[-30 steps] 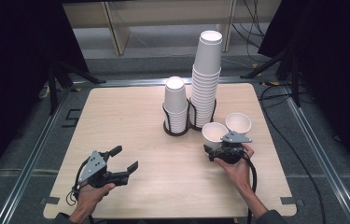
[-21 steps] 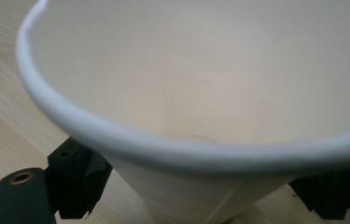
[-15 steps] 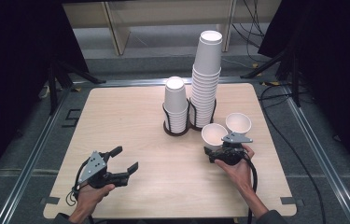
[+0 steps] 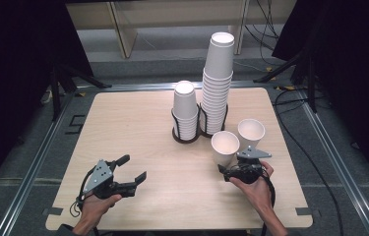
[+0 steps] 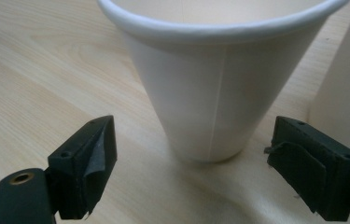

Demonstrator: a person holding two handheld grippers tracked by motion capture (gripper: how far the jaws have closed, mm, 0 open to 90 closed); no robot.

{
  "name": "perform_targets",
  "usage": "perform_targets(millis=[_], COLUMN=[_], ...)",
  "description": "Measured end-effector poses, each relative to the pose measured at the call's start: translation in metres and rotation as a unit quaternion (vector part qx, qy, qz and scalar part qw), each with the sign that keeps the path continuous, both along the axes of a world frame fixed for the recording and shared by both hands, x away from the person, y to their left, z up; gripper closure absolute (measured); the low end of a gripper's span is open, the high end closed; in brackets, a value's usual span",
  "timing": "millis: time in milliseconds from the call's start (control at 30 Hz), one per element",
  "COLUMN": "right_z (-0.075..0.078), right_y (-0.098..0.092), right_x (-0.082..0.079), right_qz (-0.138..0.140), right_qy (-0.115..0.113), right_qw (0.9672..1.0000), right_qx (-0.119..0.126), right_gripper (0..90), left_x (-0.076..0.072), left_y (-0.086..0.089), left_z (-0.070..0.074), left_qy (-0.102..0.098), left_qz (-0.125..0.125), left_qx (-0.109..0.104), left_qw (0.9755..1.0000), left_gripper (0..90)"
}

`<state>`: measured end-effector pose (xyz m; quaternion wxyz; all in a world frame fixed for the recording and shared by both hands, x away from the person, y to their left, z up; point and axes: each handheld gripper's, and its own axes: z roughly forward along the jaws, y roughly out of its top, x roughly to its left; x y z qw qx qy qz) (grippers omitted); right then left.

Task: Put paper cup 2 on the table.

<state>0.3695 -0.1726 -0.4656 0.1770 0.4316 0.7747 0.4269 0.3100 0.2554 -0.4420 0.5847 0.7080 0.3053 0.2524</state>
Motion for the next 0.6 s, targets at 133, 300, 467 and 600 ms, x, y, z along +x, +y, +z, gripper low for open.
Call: perform_targets(millis=[133, 300, 467, 600], right_z=[0.007, 0.012, 0.015, 0.018], right_y=[0.000, 0.000, -0.004, -0.008], right_x=[-0.014, -0.030, -0.039, -0.046], right_qz=[-0.008, 0.000, 0.008, 0.007], right_qy=[-0.012, -0.012, -0.020, -0.017], right_qw=[0.9999, 0.9998, 0.9995, 0.9995], right_qx=[0.007, 0.018, 0.024, 0.025], right_gripper=[16.3, 16.9, 16.8, 16.5], left_x=[0.002, 0.000, 0.002, 0.000], left_y=[-0.002, -0.002, -0.003, -0.004], left_z=[-0.003, -0.002, -0.004, -0.003], left_qy=[-0.005, 0.004, -0.002, 0.005], left_qz=[-0.007, -0.004, -0.010, -0.013], left_qx=[-0.006, 0.008, -0.001, 0.009], left_qw=[0.9999, 1.0000, 0.9999, 0.9999], left_gripper=[14.6, 14.6, 14.6, 14.6])
